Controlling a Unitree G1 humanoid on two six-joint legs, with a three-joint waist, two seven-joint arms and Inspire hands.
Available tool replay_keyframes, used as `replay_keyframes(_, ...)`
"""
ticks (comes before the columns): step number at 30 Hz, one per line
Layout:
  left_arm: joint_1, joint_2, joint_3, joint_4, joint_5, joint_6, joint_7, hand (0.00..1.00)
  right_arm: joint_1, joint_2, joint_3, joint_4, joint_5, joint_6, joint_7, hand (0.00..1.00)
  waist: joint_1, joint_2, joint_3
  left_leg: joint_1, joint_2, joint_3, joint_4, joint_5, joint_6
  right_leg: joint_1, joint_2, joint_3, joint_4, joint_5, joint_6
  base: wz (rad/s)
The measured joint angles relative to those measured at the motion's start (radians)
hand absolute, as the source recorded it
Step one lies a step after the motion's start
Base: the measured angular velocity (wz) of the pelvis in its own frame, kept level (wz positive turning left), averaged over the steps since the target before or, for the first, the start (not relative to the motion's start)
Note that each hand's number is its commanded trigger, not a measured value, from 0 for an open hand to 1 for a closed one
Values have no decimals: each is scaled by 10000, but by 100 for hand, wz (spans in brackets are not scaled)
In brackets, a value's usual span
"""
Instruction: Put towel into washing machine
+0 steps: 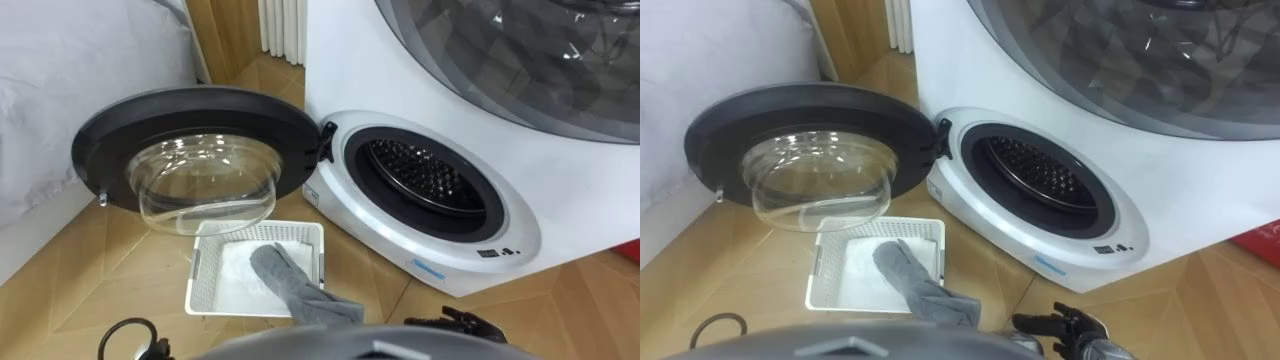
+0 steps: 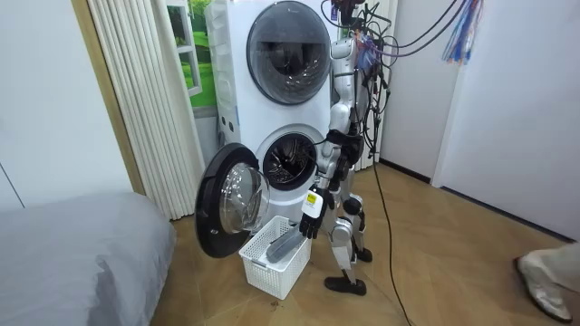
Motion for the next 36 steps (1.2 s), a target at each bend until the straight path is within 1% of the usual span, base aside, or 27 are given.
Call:
replay_keyframes(12,-17,0,-2,26,9,-8,34,0,-3,0,-5,15,-4,-17,-39,0,-4,8,-2,-72,6,1,2,0,0,-106,3,-29,3,0,0,0)
replay_keyframes(15,-49,0,-9,-1,9,-9,85,0,-20,-1,12,-7,14,-39,-57,0,-6,14,-12,-250,5,-5,49,0,0,-264,-1,-40,9,0,0,0)
replay_keyframes(18,-180,1,-25,-25,9,-64,183,0,-36,-4,123,-22,98,-152,-128,0,-3,19,-26,-518,6,-26,118,0,0,-431,-2,-29,15,0,0,0)
replay_keyframes(20,-334,29,-200,-60,14,-213,328,0,-76,-55,411,-32,240,-235,-123,0,1,16,-21,-691,5,-22,205,3,-1,-592,-12,-28,13,1,-1,0)
replay_keyframes(22,-538,29,-243,-62,184,-278,485,0,-109,-64,486,-13,305,-280,-119,0,-6,7,-24,-863,-1,-14,298,5,1,-772,-26,-30,20,1,-2,0)
replay_keyframes(23,-692,61,-313,-61,322,-396,572,0,-165,-68,499,-10,300,-286,-105,0,-6,0,-27,-1022,-6,-27,357,6,2,-867,-36,-49,31,2,-3,0)
replay_keyframes(25,-960,116,-585,-59,312,-586,695,0,-319,-94,531,15,303,-291,-24,0,-29,32,-2,-1280,-19,-82,482,8,5,-1057,-60,-120,47,16,-24,7)
replay_keyframes(26,-1180,121,-636,-60,301,-733,699,0,-398,-115,632,15,297,-306,5,0,-58,30,9,-1434,-27,-130,573,8,6,-1157,-77,-178,54,19,-28,12)
replay_keyframes(27,-1299,126,-704,-61,299,-803,705,0,-432,-126,700,12,296,-327,22,0,-95,52,13,-1524,-27,-157,601,9,7,-1268,-80,-201,78,19,-28,10)
replay_keyframes(28,-1519,151,-997,-75,288,-950,753,0,-625,-138,824,12,255,-366,93,0,-85,77,22,-1746,-23,-192,692,12,12,-1460,-89,-243,170,19,-28,5)
replay_keyframes(29,-1736,145,-1231,-72,294,-1130,789,0,-811,-139,941,83,169,-371,129,0,-80,123,39,-1915,-21,-196,710,32,45,-1661,-96,-249,244,24,-36,0)
replay_keyframes(30,-1859,129,-1330,-60,288,-1218,796,0,-945,-138,1018,127,126,-367,172,0,-65,162,65,-1991,-25,-190,714,46,59,-1757,-102,-233,271,27,-40,-7)
replay_keyframes(31,-2094,76,-1489,-48,291,-1352,810,0,-1199,-131,1103,282,11,-372,249,0,-96,235,113,-2163,-29,-170,743,81,83,-2020,-119,-184,438,27,-41,-9)
replay_keyframes(33,-2537,29,-1801,138,205,-1547,896,0,-1591,-87,1271,438,-60,-363,311,0,-82,331,176,-2483,-33,-143,753,166,113,-2484,-152,-182,753,27,-41,-5)
replay_keyframes(35,-3084,-47,-2119,600,159,-1824,906,0,-1975,47,1405,447,-113,-394,312,0,-71,393,218,-2922,-26,-140,848,239,135,-3059,-184,-195,1104,27,-41,0)
replay_keyframes(36,-3218,-78,-2151,722,160,-1907,906,0,-2064,74,1404,447,-114,-409,308,0,-73,401,228,-3042,-28,-139,895,240,137,-3180,-194,-196,1125,27,-41,-5)
